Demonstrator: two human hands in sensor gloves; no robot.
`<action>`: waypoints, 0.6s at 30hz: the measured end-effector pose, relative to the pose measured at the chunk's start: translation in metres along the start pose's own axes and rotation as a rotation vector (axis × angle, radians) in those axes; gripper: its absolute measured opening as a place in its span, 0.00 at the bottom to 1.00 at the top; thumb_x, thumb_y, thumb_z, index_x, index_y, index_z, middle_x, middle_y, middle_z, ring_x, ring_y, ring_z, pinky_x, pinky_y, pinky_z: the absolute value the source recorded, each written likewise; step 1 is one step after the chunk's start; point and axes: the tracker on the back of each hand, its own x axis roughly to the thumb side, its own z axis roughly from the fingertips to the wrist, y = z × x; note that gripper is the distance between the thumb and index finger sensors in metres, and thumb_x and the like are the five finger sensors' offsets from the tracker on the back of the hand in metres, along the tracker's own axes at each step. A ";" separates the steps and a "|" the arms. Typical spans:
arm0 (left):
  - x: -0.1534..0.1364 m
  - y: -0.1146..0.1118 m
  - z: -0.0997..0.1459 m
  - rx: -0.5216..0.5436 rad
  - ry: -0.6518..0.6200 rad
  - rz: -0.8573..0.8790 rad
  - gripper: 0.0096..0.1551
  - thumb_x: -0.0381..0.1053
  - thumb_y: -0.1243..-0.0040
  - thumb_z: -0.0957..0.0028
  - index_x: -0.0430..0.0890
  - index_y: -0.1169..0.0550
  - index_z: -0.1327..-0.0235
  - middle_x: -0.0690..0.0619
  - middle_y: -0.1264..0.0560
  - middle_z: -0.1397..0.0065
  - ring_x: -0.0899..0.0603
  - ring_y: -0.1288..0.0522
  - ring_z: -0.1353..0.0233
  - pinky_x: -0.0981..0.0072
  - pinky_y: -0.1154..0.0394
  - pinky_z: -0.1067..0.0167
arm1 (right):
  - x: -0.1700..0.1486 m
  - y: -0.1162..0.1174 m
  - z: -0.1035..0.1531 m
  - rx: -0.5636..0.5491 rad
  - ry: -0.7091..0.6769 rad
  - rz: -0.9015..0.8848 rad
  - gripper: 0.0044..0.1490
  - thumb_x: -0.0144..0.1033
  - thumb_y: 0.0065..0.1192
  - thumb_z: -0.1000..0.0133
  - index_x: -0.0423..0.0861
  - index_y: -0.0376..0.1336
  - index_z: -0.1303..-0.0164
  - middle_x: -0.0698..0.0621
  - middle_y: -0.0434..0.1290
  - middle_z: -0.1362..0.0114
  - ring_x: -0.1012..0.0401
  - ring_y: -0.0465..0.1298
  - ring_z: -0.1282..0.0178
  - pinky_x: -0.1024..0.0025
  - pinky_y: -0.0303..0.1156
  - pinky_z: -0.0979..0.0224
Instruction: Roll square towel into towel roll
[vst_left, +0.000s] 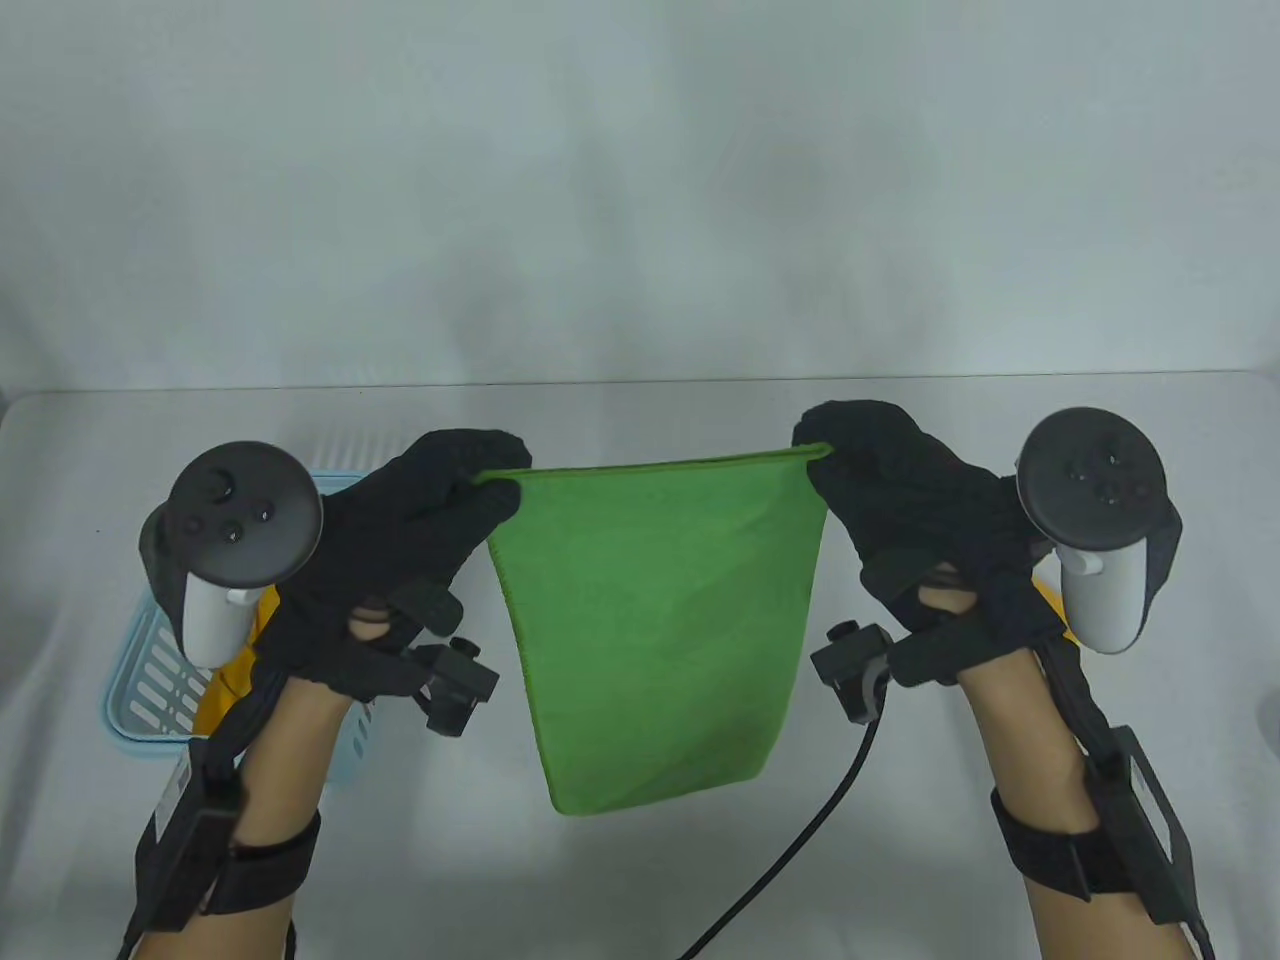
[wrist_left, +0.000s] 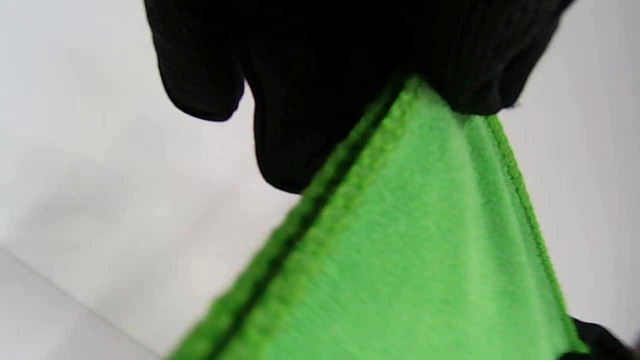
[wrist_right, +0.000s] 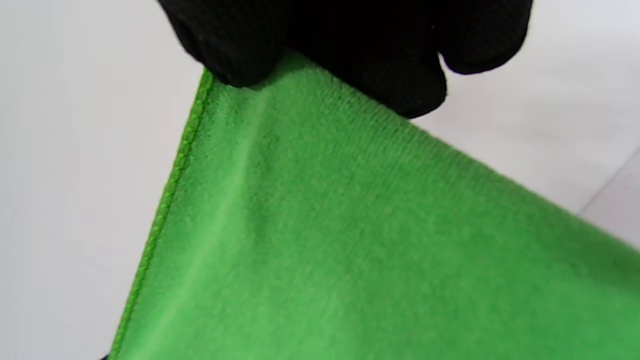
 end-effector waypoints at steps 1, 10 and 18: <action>-0.010 -0.007 -0.013 -0.015 0.048 -0.017 0.23 0.56 0.36 0.56 0.60 0.18 0.45 0.63 0.13 0.50 0.50 0.12 0.49 0.46 0.25 0.33 | -0.008 0.005 -0.013 0.001 0.046 0.027 0.24 0.41 0.65 0.54 0.61 0.68 0.46 0.55 0.79 0.45 0.53 0.79 0.45 0.48 0.71 0.35; -0.052 -0.046 -0.084 0.006 0.298 -0.122 0.22 0.57 0.36 0.58 0.64 0.17 0.49 0.61 0.18 0.39 0.48 0.16 0.37 0.44 0.27 0.32 | -0.048 0.026 -0.094 -0.091 0.285 0.135 0.23 0.41 0.64 0.54 0.63 0.69 0.48 0.53 0.72 0.32 0.49 0.72 0.31 0.46 0.67 0.30; -0.023 -0.031 -0.086 -0.015 0.216 -0.109 0.22 0.57 0.36 0.57 0.64 0.18 0.47 0.61 0.19 0.37 0.47 0.17 0.36 0.44 0.28 0.31 | -0.028 0.009 -0.086 -0.171 0.174 0.132 0.23 0.42 0.64 0.54 0.65 0.69 0.48 0.55 0.71 0.31 0.50 0.71 0.31 0.46 0.66 0.29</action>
